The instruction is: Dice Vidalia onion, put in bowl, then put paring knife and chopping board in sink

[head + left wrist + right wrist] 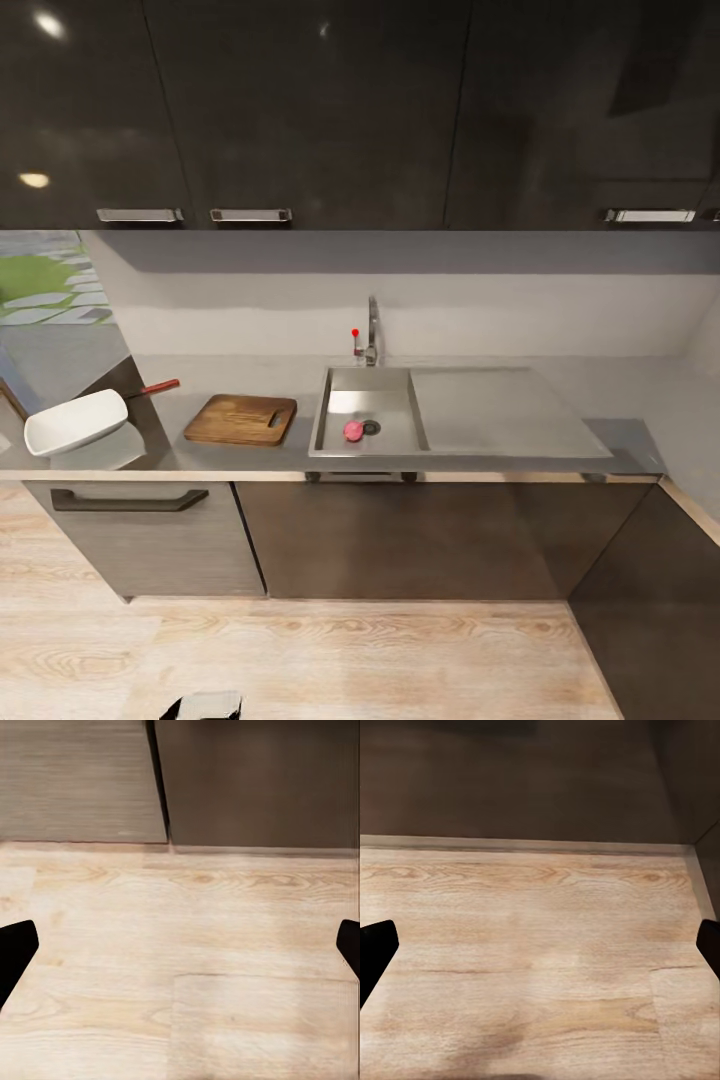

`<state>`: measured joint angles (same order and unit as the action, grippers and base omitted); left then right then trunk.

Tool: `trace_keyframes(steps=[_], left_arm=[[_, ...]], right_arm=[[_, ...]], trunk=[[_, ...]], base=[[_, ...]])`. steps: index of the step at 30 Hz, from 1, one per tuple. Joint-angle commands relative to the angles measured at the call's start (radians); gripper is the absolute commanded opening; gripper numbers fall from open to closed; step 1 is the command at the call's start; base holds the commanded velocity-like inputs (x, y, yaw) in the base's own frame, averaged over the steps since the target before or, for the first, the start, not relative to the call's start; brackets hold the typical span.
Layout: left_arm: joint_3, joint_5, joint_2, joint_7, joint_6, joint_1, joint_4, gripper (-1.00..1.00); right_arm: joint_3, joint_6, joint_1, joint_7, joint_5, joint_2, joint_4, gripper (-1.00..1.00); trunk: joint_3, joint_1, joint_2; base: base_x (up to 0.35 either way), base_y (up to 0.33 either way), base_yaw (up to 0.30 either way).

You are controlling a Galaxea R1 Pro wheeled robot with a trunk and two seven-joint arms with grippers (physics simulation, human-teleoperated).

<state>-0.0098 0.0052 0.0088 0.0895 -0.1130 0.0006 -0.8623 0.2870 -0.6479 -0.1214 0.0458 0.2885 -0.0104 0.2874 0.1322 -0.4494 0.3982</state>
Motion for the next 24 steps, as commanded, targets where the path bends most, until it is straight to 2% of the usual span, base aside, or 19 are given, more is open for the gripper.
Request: trace_keyframes(steps=[1,6,10,14,17,19,20,24], left_arm=[[-0.002,0.001,0.000,0.003,0.064,0.000,-0.064,1.00],[-0.008,0.002,-0.004,-0.004,0.252,0.001,-0.272,1.00],[-0.027,0.002,-0.021,-0.005,0.334,0.000,-0.388,1.00],[-0.045,0.002,-0.034,-0.004,0.475,-0.001,-0.536,1.00],[-0.051,0.003,-0.044,-0.005,0.565,-0.009,-0.596,1.00],[-0.059,0.003,-0.074,-0.006,0.637,-0.059,-0.654,1.00],[-0.064,0.004,-0.079,-0.006,0.645,-0.072,-0.660,1.00],[-0.133,0.004,-0.101,-0.005,0.738,-0.185,-0.681,1.00]], right_arm=[[0.005,-0.003,-0.001,0.005,0.011,-0.001,0.000,1.00],[0.006,-0.002,-0.001,0.007,0.010,-0.001,-0.001,1.00],[0.006,-0.002,-0.001,0.007,0.009,-0.002,0.000,1.00],[0.007,-0.002,-0.001,0.007,0.008,-0.002,0.000,1.00],[0.007,-0.003,-0.001,0.007,0.008,-0.002,0.001,1.00],[0.008,-0.004,-0.001,0.008,0.007,-0.001,0.001,1.00],[0.008,-0.004,-0.001,0.008,0.007,-0.001,0.001,1.00],[0.009,-0.004,-0.001,0.008,0.007,0.000,0.001,1.00]], trunk=[[0.002,-0.001,0.002],[0.002,-0.001,0.002],[0.002,-0.001,0.002],[0.002,-0.001,0.002],[0.002,-0.001,0.002],[0.002,-0.001,0.002],[0.002,-0.001,0.002],[0.002,-0.001,0.002]], base=[[0.000,0.000,0.000],[0.000,0.000,0.000],[0.000,0.000,0.000],[0.000,0.000,0.000],[0.000,0.000,-0.002],[0.000,0.000,-0.077],[0.000,0.000,-0.136],[0.000,0.000,-0.222]])
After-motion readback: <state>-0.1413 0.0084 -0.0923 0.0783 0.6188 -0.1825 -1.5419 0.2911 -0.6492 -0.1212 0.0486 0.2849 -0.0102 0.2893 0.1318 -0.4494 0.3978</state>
